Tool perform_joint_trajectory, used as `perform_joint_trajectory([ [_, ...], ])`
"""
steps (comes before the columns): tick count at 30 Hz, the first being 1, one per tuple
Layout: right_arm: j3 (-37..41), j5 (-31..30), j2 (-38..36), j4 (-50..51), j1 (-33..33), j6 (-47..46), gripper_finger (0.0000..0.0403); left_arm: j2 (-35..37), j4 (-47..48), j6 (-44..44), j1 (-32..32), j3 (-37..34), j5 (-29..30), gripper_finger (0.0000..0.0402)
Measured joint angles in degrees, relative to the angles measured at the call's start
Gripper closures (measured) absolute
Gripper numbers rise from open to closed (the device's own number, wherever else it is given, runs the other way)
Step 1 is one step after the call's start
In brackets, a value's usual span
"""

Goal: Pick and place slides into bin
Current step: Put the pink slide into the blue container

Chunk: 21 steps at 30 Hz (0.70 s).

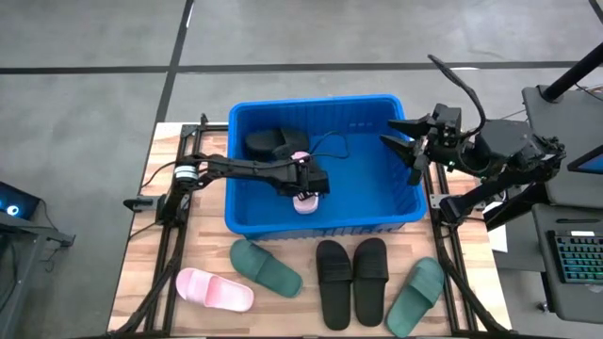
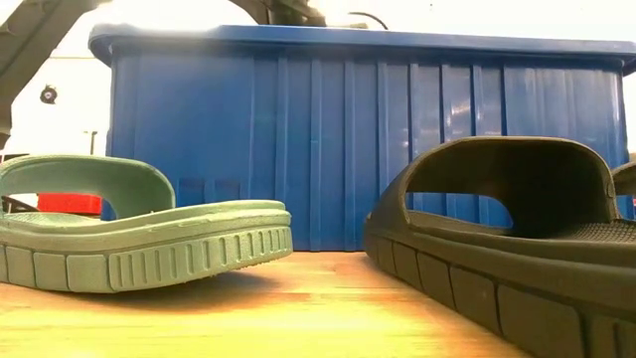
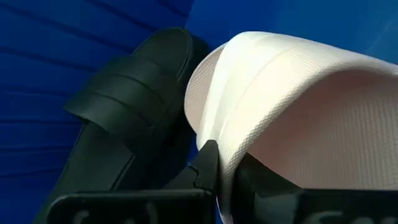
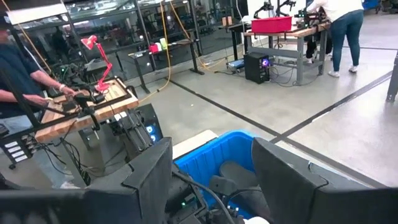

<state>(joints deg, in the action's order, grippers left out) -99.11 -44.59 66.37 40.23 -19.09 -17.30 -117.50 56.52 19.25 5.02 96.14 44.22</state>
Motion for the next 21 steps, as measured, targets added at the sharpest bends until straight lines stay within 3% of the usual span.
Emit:
perform_joint_trajectory([
  [10, 0.00, 0.00, -0.44, -0.02, 0.00, -0.02, 0.0193, -3.18, 1.35, -0.02, 0.52, -0.28, 0.80, 0.0401],
  [16, 0.00, 0.01, -0.70, -0.11, 0.00, 0.00, 0.0193, -5.06, 0.21, -0.24, 0.50, -0.15, -2.52, 0.0401],
  [21, 0.00, 0.01, -0.83, -0.11, 0.00, -0.02, 0.0193, -4.67, -0.79, -0.13, 0.71, -0.13, -3.66, 0.0377],
])
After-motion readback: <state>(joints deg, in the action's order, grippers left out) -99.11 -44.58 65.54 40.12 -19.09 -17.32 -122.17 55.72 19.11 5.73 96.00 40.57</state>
